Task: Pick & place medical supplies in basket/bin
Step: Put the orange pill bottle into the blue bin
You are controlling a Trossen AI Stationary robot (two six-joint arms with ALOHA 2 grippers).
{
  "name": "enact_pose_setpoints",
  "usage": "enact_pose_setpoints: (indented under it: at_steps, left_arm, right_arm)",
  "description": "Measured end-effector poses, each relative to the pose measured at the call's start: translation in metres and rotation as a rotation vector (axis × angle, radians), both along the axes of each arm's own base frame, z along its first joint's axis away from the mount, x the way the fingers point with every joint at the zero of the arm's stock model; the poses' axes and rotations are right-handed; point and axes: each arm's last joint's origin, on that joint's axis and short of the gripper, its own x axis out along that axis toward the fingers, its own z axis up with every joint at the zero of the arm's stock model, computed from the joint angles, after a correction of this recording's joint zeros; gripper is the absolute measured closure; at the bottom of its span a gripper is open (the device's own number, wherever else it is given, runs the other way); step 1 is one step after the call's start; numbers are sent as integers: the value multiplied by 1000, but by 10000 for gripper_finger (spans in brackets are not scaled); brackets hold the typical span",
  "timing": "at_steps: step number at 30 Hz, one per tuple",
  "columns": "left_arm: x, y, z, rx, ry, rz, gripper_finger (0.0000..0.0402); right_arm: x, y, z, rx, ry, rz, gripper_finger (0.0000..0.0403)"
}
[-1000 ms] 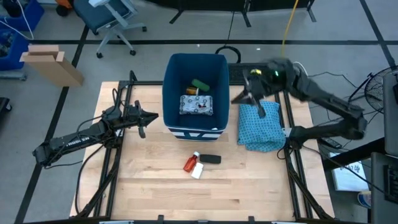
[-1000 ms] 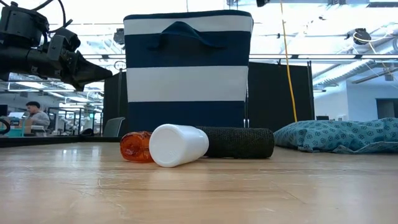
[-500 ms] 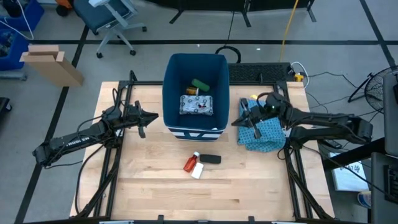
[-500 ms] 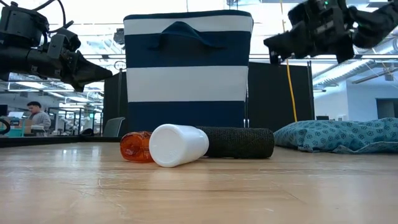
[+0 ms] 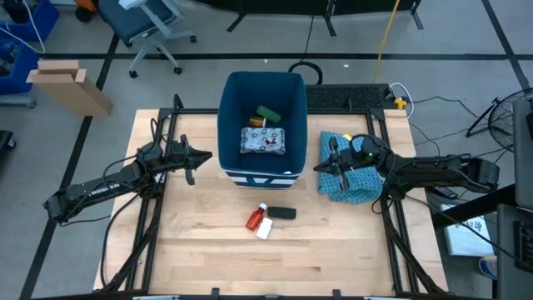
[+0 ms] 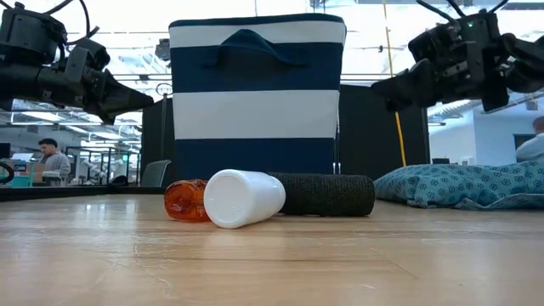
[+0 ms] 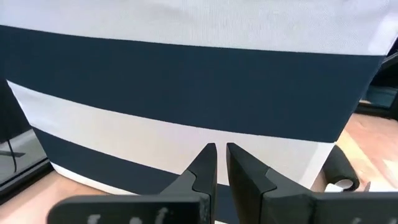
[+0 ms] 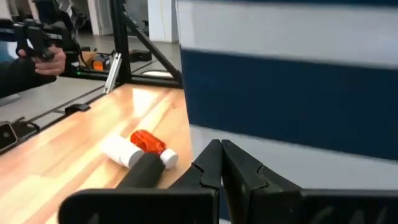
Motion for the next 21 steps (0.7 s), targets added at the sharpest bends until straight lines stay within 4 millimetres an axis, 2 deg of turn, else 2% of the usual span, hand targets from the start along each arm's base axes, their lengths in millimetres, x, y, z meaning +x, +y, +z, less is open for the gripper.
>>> enact_pose_setpoints:
  at_steps: [4,6,9,13,18,21]
  left_arm:
    - [0,0,3,38,-19,-2,366]
    - [1,-1,11,46,-71,-9,366]
    - [2,-6,43,40,-126,-51,367]
    - [1,-18,90,21,-51,-52,367]
    - [12,-38,134,16,75,-67,367]
    - [27,-53,150,49,154,-76,367]
  right_arm:
    - [-1,0,-3,-29,2,2,403]
    - [-1,0,-2,-40,-3,2,403]
    - [-1,0,-2,-41,-3,2,403]
    - [-1,0,-3,-41,-2,2,403]
    - [-1,0,-2,-43,-8,2,403]
    - [-1,0,0,-52,-25,1,403]
